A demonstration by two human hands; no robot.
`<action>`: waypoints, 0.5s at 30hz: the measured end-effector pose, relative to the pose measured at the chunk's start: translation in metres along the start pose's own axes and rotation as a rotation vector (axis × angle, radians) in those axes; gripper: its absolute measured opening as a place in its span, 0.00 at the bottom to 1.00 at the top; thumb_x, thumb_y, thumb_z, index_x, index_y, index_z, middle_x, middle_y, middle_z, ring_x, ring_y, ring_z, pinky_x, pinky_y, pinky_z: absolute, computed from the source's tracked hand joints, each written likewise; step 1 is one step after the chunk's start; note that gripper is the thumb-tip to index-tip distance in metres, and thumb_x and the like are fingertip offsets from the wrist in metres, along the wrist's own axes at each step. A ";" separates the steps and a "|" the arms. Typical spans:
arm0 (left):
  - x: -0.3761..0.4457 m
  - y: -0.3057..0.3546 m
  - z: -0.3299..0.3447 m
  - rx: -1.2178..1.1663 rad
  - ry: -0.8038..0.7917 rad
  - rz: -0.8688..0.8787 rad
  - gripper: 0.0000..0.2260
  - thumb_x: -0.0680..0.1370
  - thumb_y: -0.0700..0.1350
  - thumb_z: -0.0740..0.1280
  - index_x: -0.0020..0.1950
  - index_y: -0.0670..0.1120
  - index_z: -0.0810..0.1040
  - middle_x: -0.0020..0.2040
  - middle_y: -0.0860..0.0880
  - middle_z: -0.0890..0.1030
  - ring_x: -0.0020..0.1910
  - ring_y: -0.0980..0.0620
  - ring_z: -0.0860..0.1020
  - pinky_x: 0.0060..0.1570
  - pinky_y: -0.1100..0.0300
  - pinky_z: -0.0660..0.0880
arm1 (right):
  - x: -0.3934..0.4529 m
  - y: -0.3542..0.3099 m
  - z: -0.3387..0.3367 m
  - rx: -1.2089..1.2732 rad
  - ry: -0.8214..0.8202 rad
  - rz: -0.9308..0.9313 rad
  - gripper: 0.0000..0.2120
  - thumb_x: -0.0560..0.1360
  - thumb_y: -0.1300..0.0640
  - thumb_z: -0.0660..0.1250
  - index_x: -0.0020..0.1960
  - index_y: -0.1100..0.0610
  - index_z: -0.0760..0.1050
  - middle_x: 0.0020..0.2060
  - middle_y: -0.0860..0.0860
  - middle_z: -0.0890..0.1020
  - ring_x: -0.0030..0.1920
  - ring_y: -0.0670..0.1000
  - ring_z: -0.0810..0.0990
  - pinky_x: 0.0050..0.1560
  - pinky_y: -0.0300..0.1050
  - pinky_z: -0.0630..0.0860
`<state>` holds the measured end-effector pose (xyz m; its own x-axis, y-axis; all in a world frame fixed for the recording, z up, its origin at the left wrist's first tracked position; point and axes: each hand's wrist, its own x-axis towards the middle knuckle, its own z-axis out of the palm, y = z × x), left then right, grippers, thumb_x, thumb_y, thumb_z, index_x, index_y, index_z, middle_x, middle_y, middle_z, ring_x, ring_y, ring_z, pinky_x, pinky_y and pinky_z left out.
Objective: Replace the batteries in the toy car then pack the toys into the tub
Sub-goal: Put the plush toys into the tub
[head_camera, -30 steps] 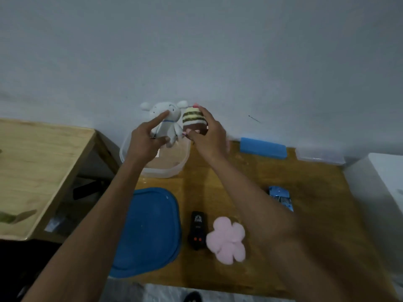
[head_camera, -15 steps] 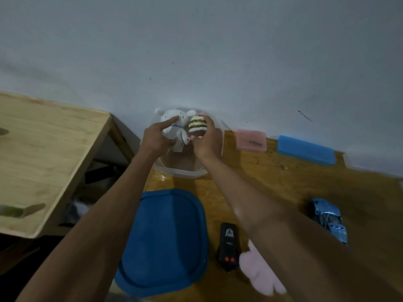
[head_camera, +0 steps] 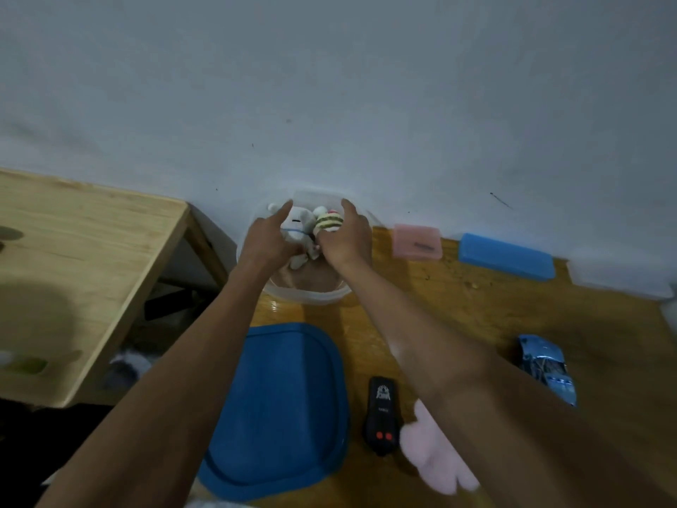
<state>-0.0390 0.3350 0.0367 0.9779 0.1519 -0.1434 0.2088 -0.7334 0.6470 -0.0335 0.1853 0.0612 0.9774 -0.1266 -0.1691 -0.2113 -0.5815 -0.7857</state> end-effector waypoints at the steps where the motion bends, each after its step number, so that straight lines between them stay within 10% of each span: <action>1: -0.007 0.004 -0.004 -0.031 0.023 0.012 0.38 0.72 0.49 0.76 0.79 0.54 0.65 0.69 0.38 0.76 0.67 0.38 0.74 0.64 0.49 0.71 | -0.007 -0.002 -0.011 0.017 0.014 -0.036 0.34 0.76 0.56 0.70 0.78 0.51 0.62 0.71 0.56 0.71 0.69 0.56 0.71 0.65 0.47 0.71; 15: -0.197 0.069 0.038 -0.221 0.086 0.177 0.16 0.74 0.50 0.76 0.61 0.50 0.84 0.56 0.48 0.83 0.54 0.51 0.81 0.47 0.58 0.75 | -0.143 0.106 -0.131 0.065 0.056 -0.032 0.25 0.76 0.50 0.73 0.71 0.50 0.73 0.66 0.51 0.78 0.66 0.52 0.76 0.63 0.50 0.76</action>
<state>-0.2178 0.2291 0.0817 0.9944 0.0964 0.0442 0.0217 -0.5931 0.8049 -0.1953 0.0365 0.0804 0.9816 -0.1550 -0.1113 -0.1779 -0.5331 -0.8271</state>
